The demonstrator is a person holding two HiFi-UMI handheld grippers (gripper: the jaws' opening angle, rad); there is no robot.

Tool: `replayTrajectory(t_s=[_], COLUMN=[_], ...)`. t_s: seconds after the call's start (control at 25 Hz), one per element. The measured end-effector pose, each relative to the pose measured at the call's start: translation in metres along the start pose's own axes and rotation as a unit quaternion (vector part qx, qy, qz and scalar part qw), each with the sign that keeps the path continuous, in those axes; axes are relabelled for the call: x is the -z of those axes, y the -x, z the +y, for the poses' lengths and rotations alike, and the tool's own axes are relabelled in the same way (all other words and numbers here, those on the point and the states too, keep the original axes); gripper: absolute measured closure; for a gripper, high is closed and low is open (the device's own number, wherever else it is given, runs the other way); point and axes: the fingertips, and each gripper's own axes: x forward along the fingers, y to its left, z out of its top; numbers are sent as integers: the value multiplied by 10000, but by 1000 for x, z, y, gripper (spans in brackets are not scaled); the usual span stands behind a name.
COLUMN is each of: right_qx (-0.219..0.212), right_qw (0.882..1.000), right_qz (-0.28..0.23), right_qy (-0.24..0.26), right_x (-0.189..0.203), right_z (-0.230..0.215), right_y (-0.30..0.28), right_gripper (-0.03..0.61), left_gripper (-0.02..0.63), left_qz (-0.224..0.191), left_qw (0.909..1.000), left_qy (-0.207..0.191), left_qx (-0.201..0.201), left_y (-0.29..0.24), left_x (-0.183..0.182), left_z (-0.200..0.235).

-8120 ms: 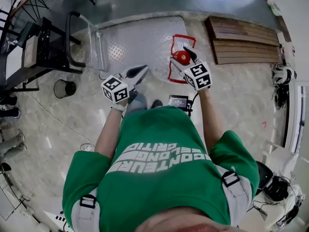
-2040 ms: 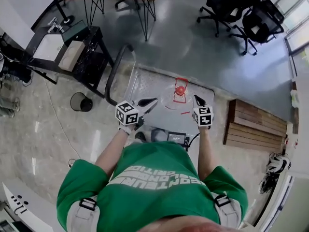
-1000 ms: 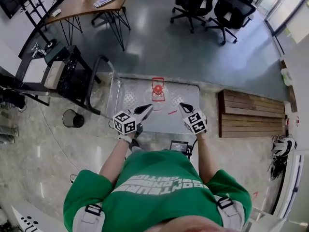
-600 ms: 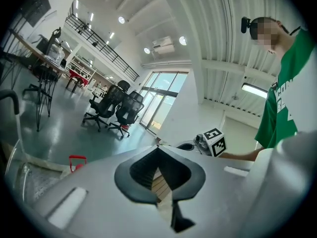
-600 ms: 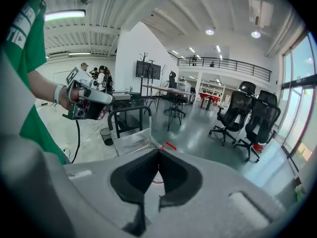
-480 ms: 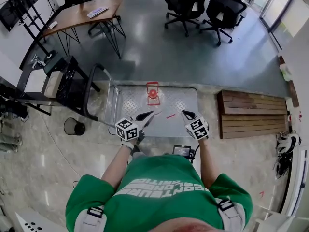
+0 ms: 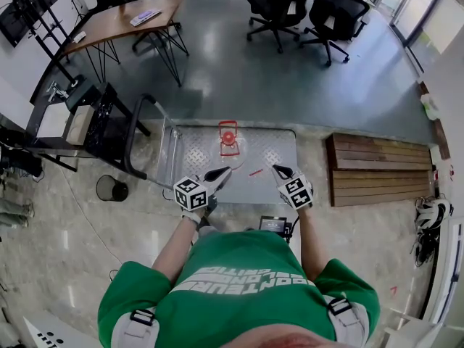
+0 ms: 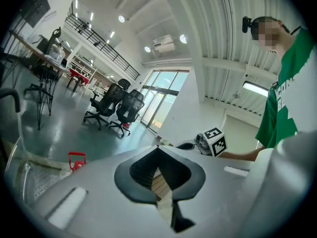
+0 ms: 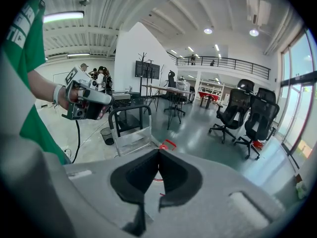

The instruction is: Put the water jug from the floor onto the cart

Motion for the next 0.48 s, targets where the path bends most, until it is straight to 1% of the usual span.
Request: replayTrajectory(t_s=[0.48], right_qx=[-32], right_qw=[10000], right_qz=[-7], right_qy=[19], right_x=[-5], right_z=[-4], right_y=[-10], right_gripper=[584], left_gripper=[606], left_qz=[-3], left_qw=[10000], left_qy=[-20], left_qx=[-31], left_y=[-1], left_x=[-5], left_z=[8])
